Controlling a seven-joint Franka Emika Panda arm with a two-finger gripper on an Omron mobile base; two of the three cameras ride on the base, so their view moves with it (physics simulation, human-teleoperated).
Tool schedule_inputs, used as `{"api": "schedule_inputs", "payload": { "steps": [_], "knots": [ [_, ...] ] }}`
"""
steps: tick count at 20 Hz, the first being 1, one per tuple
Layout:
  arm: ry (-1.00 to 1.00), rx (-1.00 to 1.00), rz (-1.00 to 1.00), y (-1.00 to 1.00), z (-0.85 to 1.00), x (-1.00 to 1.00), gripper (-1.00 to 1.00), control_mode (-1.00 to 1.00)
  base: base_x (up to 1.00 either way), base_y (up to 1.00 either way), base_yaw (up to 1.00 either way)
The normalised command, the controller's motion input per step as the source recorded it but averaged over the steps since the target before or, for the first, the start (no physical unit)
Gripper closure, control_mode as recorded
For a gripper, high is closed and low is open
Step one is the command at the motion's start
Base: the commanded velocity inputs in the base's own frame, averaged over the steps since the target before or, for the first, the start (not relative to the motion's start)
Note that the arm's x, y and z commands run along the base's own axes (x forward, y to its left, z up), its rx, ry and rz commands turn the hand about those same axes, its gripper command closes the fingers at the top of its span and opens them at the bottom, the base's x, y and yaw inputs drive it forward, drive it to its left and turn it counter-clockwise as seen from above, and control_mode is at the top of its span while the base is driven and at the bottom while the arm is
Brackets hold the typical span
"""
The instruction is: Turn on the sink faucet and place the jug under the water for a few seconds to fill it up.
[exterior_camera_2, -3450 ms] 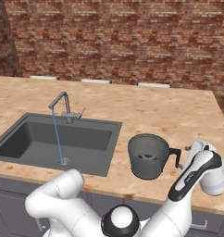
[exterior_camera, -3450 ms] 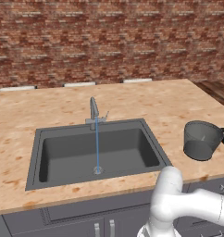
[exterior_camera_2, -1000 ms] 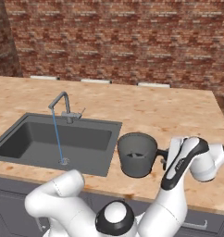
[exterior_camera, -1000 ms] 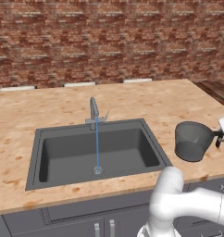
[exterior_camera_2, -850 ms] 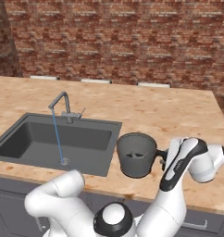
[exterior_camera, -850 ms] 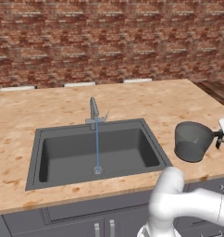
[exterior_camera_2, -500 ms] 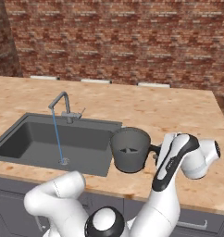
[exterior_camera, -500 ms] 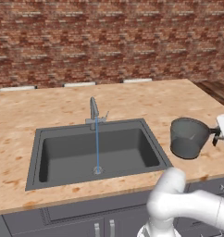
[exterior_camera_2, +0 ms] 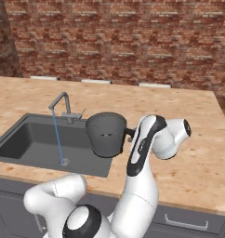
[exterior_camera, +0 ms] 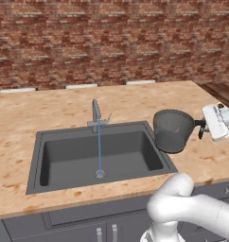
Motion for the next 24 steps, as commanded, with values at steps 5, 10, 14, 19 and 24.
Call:
{"api": "schedule_inputs", "payload": {
  "steps": [5,10,14,19,24],
  "knots": [
    [0.05,-0.06,-0.03,1.0,0.0,0.34,1.0,-1.0,0.0,0.0,0.0],
    [0.06,-0.09,-0.08,1.0,0.0,0.4,1.0,-1.0,0.0,0.0,0.0],
    [0.05,-0.08,-0.08,1.0,0.0,0.41,1.0,-1.0,0.0,0.0,0.0],
    [0.08,-0.05,-0.02,0.88,-0.04,0.3,1.0,-1.0,0.0,0.0,0.0],
    [0.13,0.0,0.0,0.5,-0.02,0.08,1.0,-1.0,0.0,0.0,0.0]
  ]
}}
